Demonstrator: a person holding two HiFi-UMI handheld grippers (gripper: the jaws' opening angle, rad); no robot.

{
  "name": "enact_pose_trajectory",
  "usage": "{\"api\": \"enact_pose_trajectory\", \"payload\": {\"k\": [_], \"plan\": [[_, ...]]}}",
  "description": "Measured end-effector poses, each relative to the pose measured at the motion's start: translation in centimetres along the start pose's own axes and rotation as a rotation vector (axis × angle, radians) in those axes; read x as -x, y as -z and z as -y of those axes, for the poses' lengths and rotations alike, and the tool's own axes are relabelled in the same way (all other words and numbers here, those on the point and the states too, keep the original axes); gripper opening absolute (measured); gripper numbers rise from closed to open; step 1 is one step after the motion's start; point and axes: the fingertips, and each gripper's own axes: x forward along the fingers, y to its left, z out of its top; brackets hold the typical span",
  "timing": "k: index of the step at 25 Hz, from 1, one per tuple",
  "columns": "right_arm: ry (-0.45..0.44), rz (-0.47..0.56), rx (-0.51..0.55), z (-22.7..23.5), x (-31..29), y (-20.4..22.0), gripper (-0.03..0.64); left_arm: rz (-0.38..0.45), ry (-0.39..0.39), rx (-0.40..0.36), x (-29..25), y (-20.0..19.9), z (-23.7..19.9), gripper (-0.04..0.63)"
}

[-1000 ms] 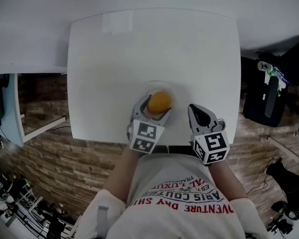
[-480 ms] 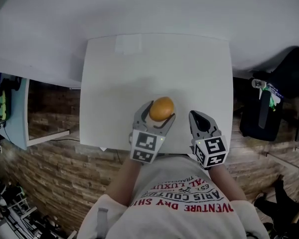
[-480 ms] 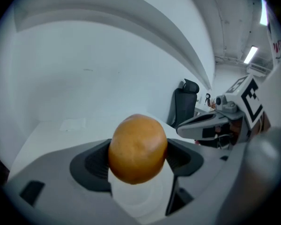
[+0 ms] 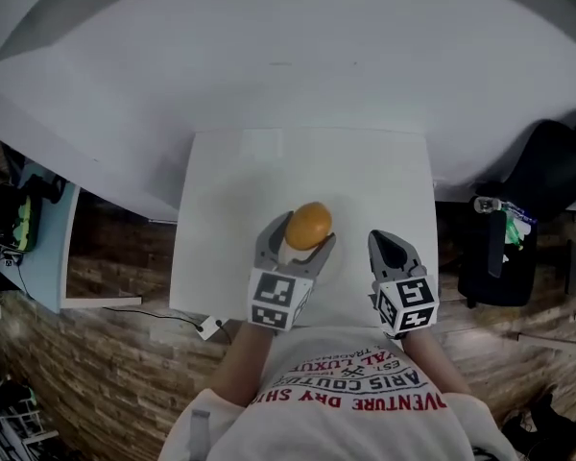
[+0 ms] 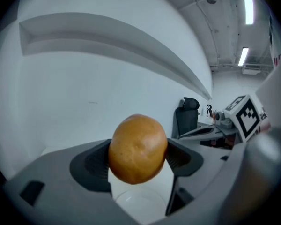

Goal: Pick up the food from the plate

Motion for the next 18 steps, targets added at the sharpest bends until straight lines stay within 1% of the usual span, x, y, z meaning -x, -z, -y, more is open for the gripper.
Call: {"api": "enact_pose_trajectory", "payload": {"k": [3,8,11,14,16,18], "plan": [[0.005,0.057,0.016,-0.2,0.4,-1.8,0.003,0.058,-0.012,-0.016,1.0,-2.2,-0.2,0.354],[0.016,0.109,0.040,-1.0,1.5,-3.8,0.004,0.123,-0.017,-0.016,2.9,-4.8,0.0,0.354],[0.014,0.159,0.057,-1.6,2.0,-5.2,0.005,0.164,-0.017,-0.024,4.0,-6.5,0.3,0.354],[-0.014,0.198,0.073,-2.2,2.4,-6.4,0.005,0.190,-0.019,-0.042,4.7,-7.7,0.6,0.354],[-0.039,0.210,0.088,-2.8,2.6,-6.8,0.005,0.200,-0.022,-0.048,5.0,-8.0,0.6,0.354],[-0.046,0.224,0.110,-3.4,2.8,-7.2,0.005,0.201,-0.026,-0.048,5.2,-7.9,0.6,0.354]]}}
